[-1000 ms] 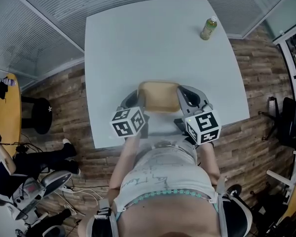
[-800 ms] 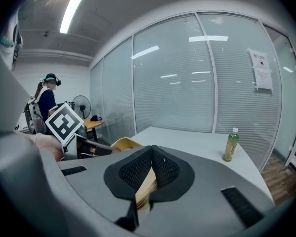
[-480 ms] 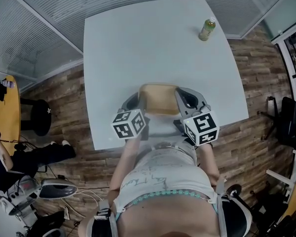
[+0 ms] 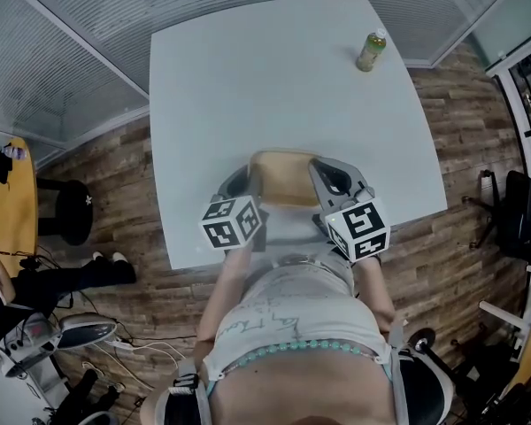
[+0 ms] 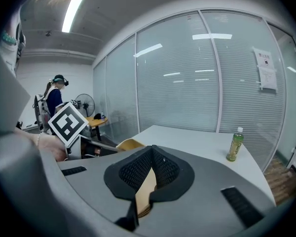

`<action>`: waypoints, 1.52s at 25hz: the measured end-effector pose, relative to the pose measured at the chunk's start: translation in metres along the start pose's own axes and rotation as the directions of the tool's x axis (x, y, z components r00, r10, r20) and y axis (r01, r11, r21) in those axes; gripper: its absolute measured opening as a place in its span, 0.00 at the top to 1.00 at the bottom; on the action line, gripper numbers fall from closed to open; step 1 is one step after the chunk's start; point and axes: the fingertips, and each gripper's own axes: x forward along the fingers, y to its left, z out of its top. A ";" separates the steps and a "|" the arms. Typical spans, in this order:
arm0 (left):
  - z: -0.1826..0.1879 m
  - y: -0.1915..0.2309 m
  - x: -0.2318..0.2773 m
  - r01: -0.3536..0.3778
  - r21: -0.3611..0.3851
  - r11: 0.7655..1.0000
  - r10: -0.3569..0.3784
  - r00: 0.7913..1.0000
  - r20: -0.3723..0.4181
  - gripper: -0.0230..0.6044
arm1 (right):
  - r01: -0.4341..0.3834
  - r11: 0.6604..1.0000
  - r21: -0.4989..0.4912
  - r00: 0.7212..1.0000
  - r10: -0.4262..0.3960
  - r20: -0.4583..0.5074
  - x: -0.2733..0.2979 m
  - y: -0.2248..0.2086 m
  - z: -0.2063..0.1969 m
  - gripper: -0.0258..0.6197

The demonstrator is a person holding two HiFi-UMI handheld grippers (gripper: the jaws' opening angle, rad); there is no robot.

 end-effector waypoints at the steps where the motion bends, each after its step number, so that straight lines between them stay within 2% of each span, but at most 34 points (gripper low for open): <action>1: 0.000 0.000 0.000 0.000 -0.001 1.000 0.000 1.000 -0.001 0.92 | -0.001 1.000 -0.005 1.000 0.001 -0.004 0.000 0.000 -0.001 0.96; 38: -0.004 0.000 -0.002 0.002 0.005 1.000 -0.002 1.000 -0.015 0.92 | -0.010 1.000 -0.003 1.000 0.010 -0.020 0.000 0.003 -0.005 0.96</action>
